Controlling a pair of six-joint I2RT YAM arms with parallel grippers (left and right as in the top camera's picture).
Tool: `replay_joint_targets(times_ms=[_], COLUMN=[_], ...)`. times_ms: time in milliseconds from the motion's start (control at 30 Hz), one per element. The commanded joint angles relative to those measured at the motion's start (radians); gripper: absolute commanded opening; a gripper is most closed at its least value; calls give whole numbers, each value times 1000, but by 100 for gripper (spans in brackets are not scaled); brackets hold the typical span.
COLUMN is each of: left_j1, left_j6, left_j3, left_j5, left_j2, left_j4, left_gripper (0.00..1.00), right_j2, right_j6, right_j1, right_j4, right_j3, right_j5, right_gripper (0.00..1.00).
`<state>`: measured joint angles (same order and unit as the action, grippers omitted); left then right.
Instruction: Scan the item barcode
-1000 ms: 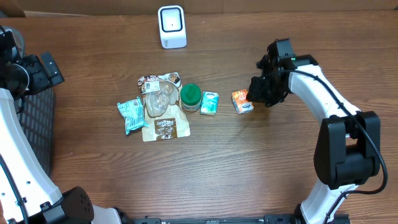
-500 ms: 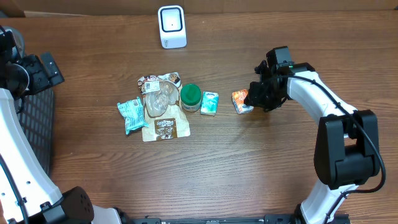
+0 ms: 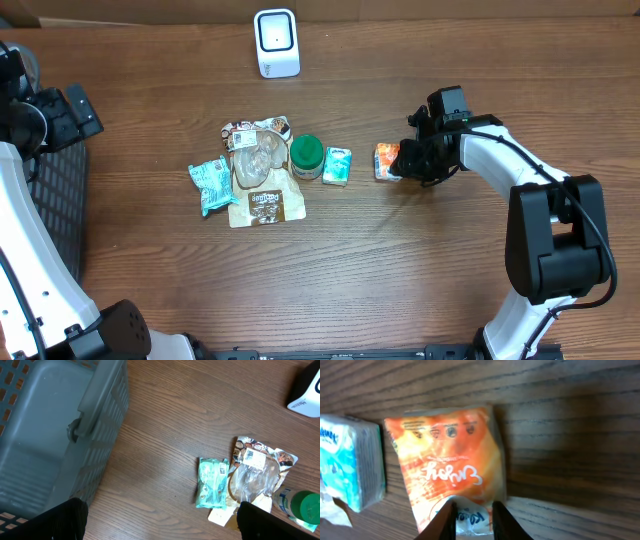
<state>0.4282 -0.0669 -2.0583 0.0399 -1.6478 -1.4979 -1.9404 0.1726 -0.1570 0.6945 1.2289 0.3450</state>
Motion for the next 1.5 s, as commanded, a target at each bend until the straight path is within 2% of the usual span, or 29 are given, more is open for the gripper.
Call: replay_joint_targets(times_ms=[0, 200, 400, 567, 967, 1000, 1033, 1067, 1100, 1300, 1467], left_j1=[3, 3, 3, 3, 3, 3, 3, 3, 3, 3, 3], left_j6=[23, 23, 23, 23, 23, 23, 23, 23, 23, 23, 23], left_j3=[-18, -18, -18, -18, -18, -18, -18, -18, -18, -18, -18], left_j5=[-6, -6, -6, -6, -6, -6, -6, -6, -6, -6, -6], left_j2=[-2, -2, -2, -2, -2, -2, -2, -2, -2, -2, -2], left_j4=[-2, -2, -2, -2, -2, -2, -2, -2, -2, -2, -2], left_gripper=[100, 99, 100, 100, 100, 99, 100, 100, 99, 100, 100], right_j2=[-3, 31, 45, 10, -90, -95, -99, -103, -103, -96, -19], right_j6=[14, 39, 214, 285, 299, 299, 299, 300, 302, 299, 219], right_j1=[5, 9, 9, 6, 0, -1, -1, -1, -1, 2, 14], right_j4=[1, 106, 118, 117, 38, 31, 30, 32, 31, 41, 84], right_j3=[5, 109, 119, 100, 43, 35, 32, 32, 32, 37, 72], right_j5=[17, 23, 15, -14, 2, 2, 2, 2, 2, 27, 109], right_gripper=[17, 18, 26, 26, 25, 24, 19, 8, 4, 4, 4])
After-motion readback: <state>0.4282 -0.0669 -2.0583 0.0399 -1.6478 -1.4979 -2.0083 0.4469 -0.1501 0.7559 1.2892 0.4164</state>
